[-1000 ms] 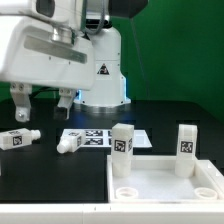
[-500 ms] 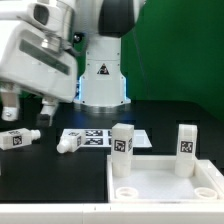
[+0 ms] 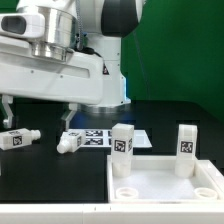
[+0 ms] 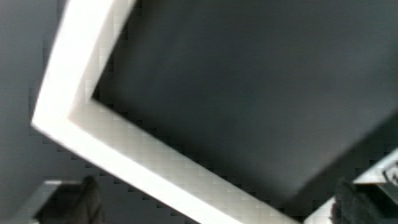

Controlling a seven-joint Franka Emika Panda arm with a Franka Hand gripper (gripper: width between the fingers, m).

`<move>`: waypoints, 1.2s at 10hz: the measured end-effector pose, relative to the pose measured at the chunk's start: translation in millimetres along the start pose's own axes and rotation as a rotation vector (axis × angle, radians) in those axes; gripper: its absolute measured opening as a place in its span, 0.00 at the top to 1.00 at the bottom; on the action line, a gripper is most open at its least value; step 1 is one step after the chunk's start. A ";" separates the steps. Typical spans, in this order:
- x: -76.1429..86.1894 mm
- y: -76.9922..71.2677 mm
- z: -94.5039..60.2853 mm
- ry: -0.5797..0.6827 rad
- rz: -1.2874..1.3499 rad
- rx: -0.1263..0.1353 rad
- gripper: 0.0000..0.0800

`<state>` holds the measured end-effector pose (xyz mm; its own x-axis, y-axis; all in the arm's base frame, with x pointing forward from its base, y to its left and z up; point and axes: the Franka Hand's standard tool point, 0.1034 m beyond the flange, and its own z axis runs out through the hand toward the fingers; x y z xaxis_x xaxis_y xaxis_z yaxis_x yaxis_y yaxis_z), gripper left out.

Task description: Assemble square table

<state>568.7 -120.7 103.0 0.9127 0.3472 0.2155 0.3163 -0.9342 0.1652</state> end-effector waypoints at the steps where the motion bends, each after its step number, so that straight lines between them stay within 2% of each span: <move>1: 0.7 -10.3 1.3 -0.012 0.119 0.018 0.19; 2: 1.3 -14.3 2.0 -0.013 0.198 0.023 0.19; 5: 0.1 -13.8 3.0 -0.013 0.281 0.027 0.19; 6: -14.2 -12.0 6.1 -0.060 0.348 0.053 0.19; 8: -50.1 -25.3 2.9 -0.180 0.419 0.133 0.19; 9: -56.1 -34.2 0.3 -0.223 0.420 0.164 0.19; 10: -44.7 -32.5 -1.2 -0.191 0.414 0.141 0.19; 12: -46.8 -33.7 0.5 -0.195 0.410 0.144 0.19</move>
Offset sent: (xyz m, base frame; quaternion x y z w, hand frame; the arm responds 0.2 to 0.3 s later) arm 0.0000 0.0000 0.0000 0.0000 0.0000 0.1938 0.9810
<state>515.5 -105.5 86.9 0.9970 -0.0613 0.0482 -0.0597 -0.9976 -0.0341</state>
